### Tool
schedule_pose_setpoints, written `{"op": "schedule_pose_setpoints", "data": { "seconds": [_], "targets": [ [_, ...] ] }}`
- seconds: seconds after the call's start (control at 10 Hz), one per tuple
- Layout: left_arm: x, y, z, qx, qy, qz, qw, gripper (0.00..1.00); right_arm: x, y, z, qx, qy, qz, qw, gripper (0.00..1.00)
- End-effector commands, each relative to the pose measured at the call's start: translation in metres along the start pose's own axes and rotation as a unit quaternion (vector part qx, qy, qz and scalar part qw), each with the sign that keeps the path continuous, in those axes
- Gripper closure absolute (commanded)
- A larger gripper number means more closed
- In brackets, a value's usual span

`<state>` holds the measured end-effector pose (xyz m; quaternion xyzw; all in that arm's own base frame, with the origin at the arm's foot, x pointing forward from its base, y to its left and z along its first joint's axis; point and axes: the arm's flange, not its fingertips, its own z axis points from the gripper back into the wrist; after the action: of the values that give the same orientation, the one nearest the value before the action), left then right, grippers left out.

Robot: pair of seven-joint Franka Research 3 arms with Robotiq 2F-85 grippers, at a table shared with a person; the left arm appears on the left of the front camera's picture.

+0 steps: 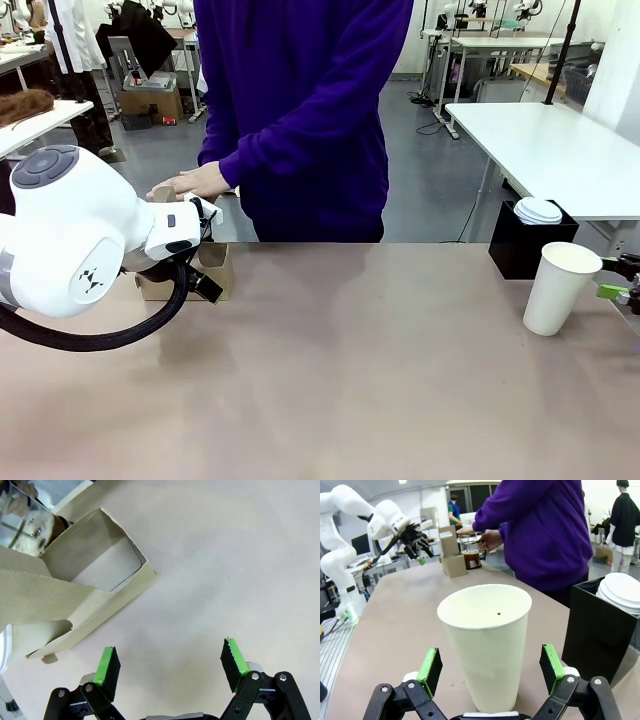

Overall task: Pour a drink into a cup and package it in a carrier.
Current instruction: Pick up the 600 ml Paper Cup and place it in the middle top area of the table.

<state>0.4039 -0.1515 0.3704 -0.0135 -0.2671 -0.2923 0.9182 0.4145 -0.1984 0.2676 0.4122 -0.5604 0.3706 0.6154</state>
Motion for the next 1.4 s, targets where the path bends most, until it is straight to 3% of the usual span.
{"op": "schedule_pose_setpoints", "data": {
  "seconds": [0.0,1.1,1.2,1.3],
  "targets": [
    [0.000,0.000,0.000,0.000,0.000,0.000,1.000,0.00,-0.008,0.000,-0.014,-0.019,-0.008,0.019,1.000,0.00],
    [0.000,0.000,0.000,0.000,0.000,0.000,1.000,0.00,-0.036,-0.011,-0.077,0.020,0.000,0.000,1.000,0.00],
    [0.000,0.000,0.000,0.000,0.000,0.000,1.000,0.00,-0.037,-0.011,-0.077,0.025,-0.001,-0.007,1.000,0.20],
    [0.000,0.000,0.000,0.000,0.000,0.000,1.000,0.00,-0.036,-0.011,-0.069,0.032,-0.004,-0.038,0.999,0.20]
  ]
}}
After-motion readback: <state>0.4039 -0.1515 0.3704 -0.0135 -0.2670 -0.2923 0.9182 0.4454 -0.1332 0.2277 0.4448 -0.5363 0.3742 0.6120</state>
